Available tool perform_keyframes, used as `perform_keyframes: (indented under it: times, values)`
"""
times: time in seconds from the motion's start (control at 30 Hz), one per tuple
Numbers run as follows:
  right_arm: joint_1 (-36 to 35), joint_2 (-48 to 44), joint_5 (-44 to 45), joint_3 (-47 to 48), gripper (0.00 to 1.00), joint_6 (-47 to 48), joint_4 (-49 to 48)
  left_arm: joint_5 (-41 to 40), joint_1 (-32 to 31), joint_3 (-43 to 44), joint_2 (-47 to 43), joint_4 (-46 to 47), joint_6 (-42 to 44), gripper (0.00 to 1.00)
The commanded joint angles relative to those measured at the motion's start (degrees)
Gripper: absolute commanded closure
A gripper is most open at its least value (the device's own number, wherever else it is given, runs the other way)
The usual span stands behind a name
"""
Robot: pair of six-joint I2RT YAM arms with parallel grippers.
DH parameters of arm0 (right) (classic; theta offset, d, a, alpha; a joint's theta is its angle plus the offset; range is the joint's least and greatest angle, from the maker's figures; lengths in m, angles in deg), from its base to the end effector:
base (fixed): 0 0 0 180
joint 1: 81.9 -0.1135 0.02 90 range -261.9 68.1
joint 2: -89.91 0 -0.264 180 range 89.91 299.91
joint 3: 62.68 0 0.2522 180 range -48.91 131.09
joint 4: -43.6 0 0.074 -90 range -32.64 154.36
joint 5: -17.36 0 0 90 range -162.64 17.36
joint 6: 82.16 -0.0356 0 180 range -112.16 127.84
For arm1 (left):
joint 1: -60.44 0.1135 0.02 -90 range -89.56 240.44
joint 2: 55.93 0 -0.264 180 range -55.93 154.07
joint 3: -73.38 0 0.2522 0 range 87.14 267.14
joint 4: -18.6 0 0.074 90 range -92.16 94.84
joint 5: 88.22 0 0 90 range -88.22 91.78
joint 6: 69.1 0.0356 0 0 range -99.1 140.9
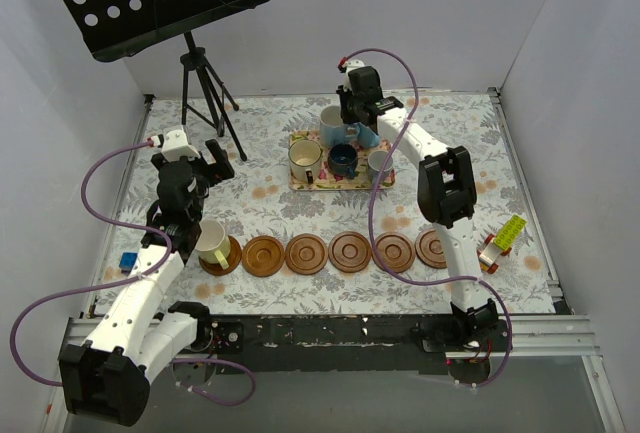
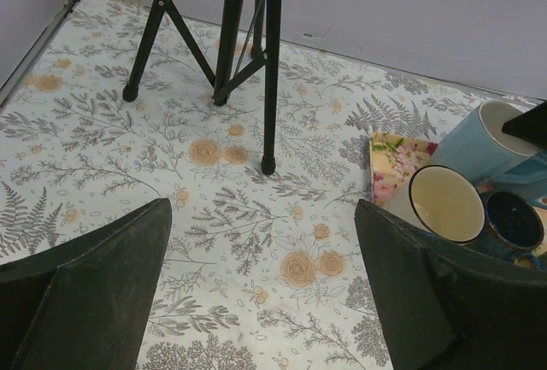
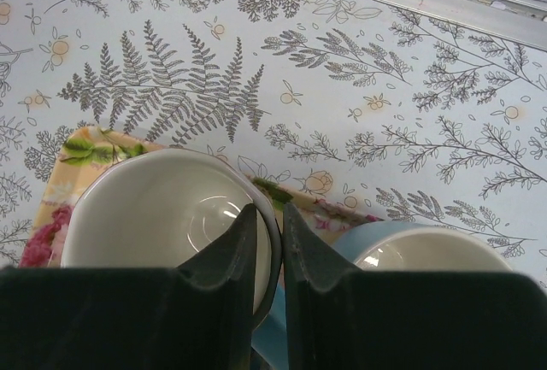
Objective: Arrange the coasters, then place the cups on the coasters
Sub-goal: Pick up the cup from the tray.
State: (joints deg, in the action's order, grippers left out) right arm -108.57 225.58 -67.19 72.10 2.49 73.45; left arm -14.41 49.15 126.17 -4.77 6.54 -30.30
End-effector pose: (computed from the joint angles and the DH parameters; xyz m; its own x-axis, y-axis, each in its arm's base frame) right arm 0.4975 0.2461 0.2381 -0.4896 -0.1421 -0.8603 -0.3297 0.9436 0.0318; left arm 0.2108 -0.0320 0.3067 -0.0482 -0.7536 -0.6556 -0.1890 0.6514 -0.7348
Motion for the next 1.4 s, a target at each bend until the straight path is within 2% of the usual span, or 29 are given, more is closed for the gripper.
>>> perform_keyframes:
  times: [0.0, 0.27, 0.5, 0.9, 1.13, 1.37]
  values:
    - [-0.04, -4.28, 0.26, 0.36, 0.99, -3.18, -1.07, -1.31, -0.40, 0.00, -0.97, 0.24, 0.66, 0.11]
    - [-0.13, -8.40, 0.79, -0.33, 0.99, -3.45, -2.30, -1.48, -0.49, 0.09, -1.23, 0.15, 0.75, 0.11]
    - [-0.39, -15.35, 1.58, -8.24, 0.99, -3.09, -9.06, -1.75, -0.58, 0.09, -1.50, -0.02, 0.57, 0.10]
    - [-1.18, -17.46, 0.96, -9.39, 0.99, -4.32, -10.20, -1.66, -0.93, 0.00, -1.67, -0.11, 0.57, 0.10]
    - [-1.98, -24.22, 2.10, -15.36, 0.99, -4.50, -18.11, -1.13, -1.19, -0.09, -1.94, 0.06, 0.66, 0.10]
    - [-2.77, -26.95, 2.11, -15.45, 0.99, -4.06, -17.68, 0.10, -1.37, -0.62, -1.85, 0.50, 1.10, 0.09]
